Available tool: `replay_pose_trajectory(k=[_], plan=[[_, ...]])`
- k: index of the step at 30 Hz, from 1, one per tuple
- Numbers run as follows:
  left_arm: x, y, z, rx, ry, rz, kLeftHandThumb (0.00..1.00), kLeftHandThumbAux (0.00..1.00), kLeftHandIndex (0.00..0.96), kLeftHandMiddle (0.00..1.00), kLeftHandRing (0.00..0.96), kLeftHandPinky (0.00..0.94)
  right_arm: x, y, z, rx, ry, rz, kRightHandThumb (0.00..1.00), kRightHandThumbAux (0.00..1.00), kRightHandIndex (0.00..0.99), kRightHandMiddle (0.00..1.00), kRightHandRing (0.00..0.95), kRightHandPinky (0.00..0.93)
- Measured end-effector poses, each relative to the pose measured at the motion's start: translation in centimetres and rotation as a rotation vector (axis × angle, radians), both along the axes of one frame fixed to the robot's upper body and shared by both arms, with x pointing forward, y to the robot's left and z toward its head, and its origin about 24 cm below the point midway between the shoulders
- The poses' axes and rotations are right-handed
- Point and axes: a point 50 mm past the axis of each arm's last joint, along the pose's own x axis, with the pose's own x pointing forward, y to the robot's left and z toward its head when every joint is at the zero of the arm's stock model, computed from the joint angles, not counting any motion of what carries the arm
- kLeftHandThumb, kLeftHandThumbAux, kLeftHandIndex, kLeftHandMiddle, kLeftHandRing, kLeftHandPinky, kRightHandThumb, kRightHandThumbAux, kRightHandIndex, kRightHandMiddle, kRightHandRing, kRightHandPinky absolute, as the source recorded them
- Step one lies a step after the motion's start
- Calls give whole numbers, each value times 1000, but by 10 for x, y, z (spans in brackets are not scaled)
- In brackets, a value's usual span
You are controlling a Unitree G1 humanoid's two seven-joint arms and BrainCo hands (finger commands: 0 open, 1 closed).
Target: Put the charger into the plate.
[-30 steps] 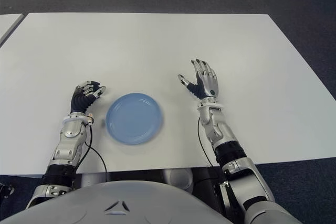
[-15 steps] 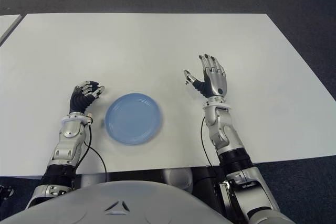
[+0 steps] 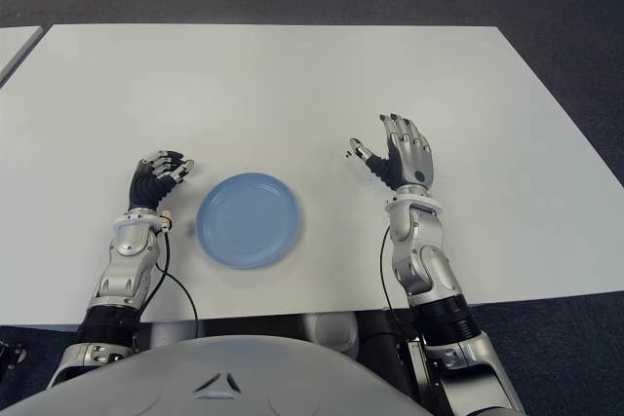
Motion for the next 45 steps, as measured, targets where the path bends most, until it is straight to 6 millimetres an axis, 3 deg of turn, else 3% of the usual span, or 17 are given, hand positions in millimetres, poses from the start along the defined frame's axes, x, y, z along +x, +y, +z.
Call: replay_pose_trajectory(k=[20, 45], plan=[[0, 0, 0, -1, 7, 3, 702, 722, 426, 502, 499, 484, -9, -1, -42, -12, 228, -56, 682, 188, 0, 0, 0, 0], [0, 0, 0, -1, -1, 1, 702, 722, 425, 495, 492, 476, 27, -9, -65, -64, 236, -69, 725, 207, 0, 0, 0, 0]])
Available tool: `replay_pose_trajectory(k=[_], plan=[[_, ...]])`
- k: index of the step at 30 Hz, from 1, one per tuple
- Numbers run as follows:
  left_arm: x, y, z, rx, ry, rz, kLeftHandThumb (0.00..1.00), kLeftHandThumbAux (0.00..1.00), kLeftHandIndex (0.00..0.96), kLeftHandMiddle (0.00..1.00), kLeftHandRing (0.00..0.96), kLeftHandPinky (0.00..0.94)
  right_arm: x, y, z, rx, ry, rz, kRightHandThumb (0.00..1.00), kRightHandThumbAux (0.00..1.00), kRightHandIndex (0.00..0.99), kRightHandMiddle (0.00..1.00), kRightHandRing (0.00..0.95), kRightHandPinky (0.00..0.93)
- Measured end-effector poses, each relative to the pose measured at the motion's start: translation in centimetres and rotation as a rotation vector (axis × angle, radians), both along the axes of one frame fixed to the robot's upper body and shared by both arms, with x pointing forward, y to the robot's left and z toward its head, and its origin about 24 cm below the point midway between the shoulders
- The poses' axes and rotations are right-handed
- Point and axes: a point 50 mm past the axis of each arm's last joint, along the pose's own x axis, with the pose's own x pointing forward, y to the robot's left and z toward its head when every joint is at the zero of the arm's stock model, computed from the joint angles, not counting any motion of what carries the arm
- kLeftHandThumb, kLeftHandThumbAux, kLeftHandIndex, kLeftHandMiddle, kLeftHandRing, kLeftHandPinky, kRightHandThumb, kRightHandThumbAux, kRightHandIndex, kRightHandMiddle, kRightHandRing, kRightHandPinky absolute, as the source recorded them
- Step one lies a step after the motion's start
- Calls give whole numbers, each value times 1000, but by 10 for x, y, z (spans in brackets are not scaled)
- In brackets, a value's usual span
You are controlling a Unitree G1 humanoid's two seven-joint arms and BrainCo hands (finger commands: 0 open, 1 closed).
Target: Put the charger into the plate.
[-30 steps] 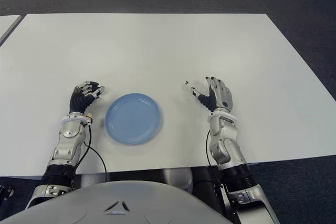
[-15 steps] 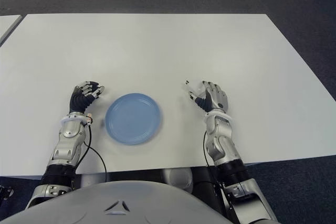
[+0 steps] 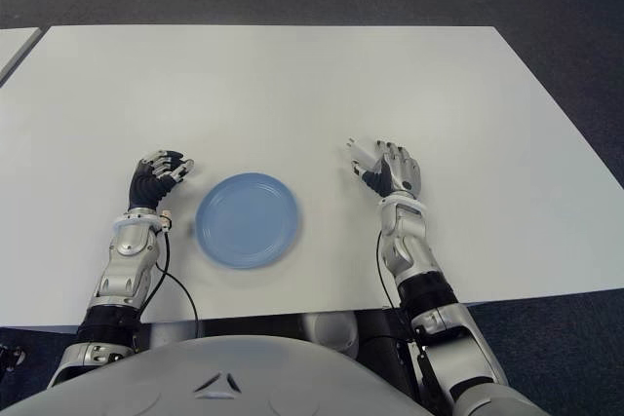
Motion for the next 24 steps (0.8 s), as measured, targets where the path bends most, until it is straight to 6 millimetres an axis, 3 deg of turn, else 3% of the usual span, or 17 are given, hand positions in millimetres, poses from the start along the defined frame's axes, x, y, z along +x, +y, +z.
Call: replay_pose_trajectory(k=[8, 24], plan=[[0, 0, 0, -2, 1, 1, 703, 723, 424, 491, 486, 472, 17, -1, -8, -37, 25, -11, 768, 234, 0, 0, 0, 0], [-1, 0, -1, -2, 6, 5, 703, 723, 424, 493, 488, 474, 31, -3, -10, -70, 29, -14, 787, 236, 0, 0, 0, 0]])
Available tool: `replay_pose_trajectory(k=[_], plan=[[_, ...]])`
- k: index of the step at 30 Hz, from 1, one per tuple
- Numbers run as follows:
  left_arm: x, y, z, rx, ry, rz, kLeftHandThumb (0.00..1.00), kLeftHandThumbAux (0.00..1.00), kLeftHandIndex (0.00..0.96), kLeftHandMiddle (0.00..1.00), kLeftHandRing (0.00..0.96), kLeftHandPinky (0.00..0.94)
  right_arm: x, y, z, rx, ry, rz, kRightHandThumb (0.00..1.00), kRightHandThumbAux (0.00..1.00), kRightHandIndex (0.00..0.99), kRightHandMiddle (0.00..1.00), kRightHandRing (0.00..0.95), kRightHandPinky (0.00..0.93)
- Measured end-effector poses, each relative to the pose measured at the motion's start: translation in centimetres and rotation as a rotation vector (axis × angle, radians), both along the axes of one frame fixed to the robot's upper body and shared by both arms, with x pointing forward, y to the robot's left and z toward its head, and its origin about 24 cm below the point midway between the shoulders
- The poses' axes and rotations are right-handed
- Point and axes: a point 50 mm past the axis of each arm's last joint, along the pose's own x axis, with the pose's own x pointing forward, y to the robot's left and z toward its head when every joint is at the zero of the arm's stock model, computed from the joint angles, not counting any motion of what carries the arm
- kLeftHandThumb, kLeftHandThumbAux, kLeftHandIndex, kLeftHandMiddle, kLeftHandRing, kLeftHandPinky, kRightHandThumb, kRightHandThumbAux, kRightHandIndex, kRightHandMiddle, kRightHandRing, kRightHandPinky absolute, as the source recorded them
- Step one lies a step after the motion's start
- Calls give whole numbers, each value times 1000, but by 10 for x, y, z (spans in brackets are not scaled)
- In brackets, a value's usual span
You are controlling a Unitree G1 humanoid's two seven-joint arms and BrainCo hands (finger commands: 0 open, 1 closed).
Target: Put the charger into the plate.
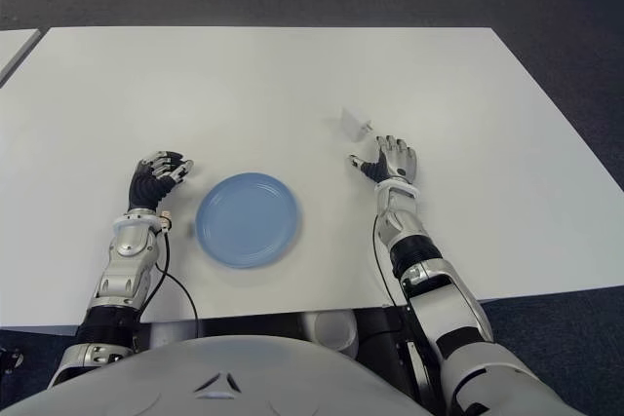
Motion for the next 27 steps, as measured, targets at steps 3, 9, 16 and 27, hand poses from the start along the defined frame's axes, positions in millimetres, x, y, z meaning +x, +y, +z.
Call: replay_pose_trajectory(k=[3, 9, 16, 27], plan=[[0, 0, 0, 0, 0, 1, 703, 724, 424, 491, 487, 473, 1, 0, -1, -7, -1, 3, 782, 230, 0, 0, 0, 0], [0, 0, 0, 0, 0, 1, 703, 724, 423, 489, 482, 469, 4, -1, -1, -17, 2, 7, 780, 235, 0, 0, 0, 0], [0, 1, 0, -1, 0, 4, 702, 724, 423, 480, 475, 469, 4, -1, -2, -23, -1, 7, 781, 241, 0, 0, 0, 0], [0, 1, 0, -2, -7, 5, 702, 724, 424, 482, 478, 468, 6, -1, -2, -17, -5, -2, 782, 267, 0, 0, 0, 0]])
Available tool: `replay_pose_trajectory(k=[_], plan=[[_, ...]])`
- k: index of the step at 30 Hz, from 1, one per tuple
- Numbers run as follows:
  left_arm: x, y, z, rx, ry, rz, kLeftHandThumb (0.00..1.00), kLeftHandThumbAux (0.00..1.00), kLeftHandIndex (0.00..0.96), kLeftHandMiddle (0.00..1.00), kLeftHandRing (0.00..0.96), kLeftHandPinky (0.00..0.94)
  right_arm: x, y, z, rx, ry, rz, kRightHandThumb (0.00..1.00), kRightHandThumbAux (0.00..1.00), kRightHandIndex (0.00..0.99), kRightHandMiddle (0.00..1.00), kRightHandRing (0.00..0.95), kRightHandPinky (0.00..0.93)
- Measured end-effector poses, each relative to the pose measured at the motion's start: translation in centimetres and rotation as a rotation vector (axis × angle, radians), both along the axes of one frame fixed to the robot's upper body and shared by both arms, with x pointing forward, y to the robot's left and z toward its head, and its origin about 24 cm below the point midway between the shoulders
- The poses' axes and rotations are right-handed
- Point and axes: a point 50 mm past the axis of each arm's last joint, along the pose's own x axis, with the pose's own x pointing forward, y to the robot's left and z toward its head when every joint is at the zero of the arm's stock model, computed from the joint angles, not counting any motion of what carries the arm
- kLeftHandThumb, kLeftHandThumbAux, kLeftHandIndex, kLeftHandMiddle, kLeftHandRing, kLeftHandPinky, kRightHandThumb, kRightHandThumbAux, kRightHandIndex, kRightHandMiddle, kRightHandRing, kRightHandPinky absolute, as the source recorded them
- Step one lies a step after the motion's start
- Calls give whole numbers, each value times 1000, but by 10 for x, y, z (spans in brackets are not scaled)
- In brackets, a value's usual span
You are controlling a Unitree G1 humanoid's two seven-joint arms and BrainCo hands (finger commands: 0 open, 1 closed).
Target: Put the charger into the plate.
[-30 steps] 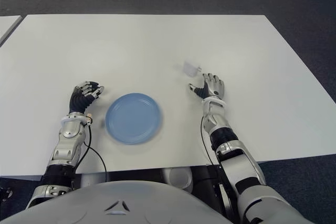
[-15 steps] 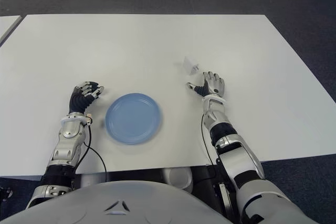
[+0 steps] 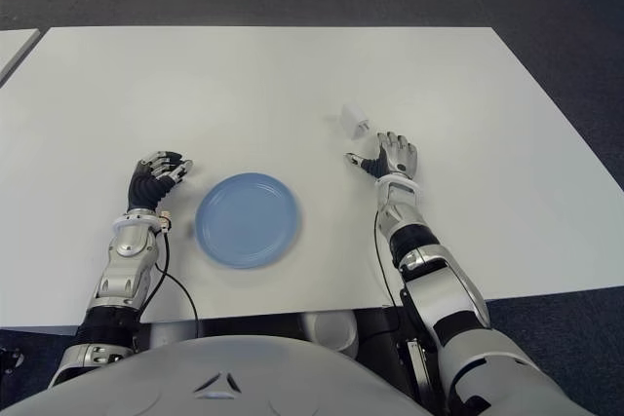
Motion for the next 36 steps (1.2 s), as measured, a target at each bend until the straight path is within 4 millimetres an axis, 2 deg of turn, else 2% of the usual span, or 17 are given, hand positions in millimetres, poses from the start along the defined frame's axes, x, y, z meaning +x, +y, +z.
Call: replay_pose_trajectory(k=[13, 23, 30, 36], plan=[[0, 1, 0, 0, -1, 5, 703, 723, 424, 490, 486, 472, 2, 1, 2, 15, -21, -5, 773, 279, 0, 0, 0, 0], [0, 1, 0, 0, -1, 6, 702, 723, 424, 489, 485, 472, 4, 6, 4, 38, -39, -4, 718, 262, 0, 0, 0, 0], [0, 1, -1, -1, -6, 4, 702, 723, 424, 488, 484, 471, 16, 20, 12, 72, -58, 11, 717, 260, 0, 0, 0, 0], [0, 1, -1, -1, -10, 3, 702, 723, 424, 488, 484, 470, 28, 40, 19, 124, -64, 52, 690, 246, 0, 0, 0, 0]])
